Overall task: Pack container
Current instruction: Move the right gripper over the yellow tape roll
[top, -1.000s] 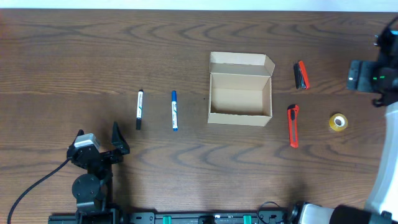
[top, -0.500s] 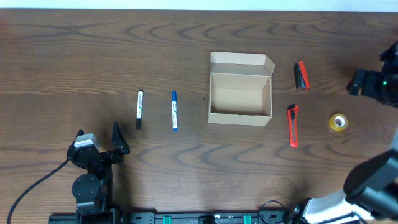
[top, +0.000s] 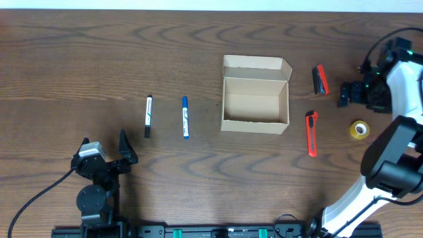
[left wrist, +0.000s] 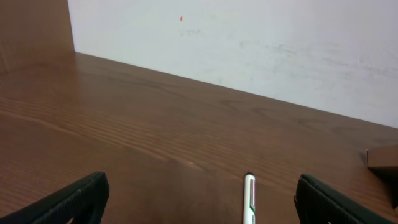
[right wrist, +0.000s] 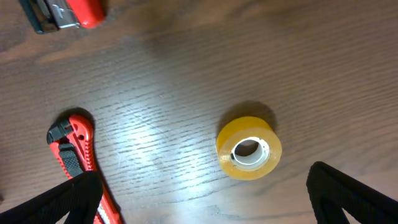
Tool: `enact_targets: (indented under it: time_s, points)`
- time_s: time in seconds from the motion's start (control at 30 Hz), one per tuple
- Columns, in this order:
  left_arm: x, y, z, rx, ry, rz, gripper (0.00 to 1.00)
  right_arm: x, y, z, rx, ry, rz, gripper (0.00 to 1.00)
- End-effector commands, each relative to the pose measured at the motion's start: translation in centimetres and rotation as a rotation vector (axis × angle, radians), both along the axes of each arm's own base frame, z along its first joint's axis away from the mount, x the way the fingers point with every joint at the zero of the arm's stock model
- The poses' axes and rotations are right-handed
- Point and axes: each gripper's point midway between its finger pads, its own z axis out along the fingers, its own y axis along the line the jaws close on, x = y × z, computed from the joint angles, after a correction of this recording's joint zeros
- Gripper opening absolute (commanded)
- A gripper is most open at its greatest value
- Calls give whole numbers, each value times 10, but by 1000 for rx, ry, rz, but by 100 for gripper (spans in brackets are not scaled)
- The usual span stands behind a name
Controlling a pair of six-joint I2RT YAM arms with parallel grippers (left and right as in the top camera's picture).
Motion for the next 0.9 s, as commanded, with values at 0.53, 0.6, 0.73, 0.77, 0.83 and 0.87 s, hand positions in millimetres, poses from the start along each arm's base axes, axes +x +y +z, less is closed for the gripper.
enact_targets:
  time_s: [0.53, 0.6, 0.73, 0.77, 0.83, 0.87]
  points:
    - [-1, 0, -18, -3, 57, -3, 95, -27, 33, -18, 52, 106, 25, 99]
    - [-1, 0, -18, -3, 57, -3, 95, -35, 36, -24, 55, 112, 11, 99]
    - [-1, 0, -18, -3, 57, -3, 95, -46, 42, -27, 56, 63, -1, 99]
    - [-1, 0, -18, -3, 57, -3, 95, -47, 43, -24, 53, 39, -1, 99]
    - [-1, 0, -18, -3, 57, -3, 95, -46, 42, -12, 36, -4, 16, 99]
    - [-1, 0, -18, -3, 57, -3, 95, -45, 41, -5, 29, -24, 29, 99]
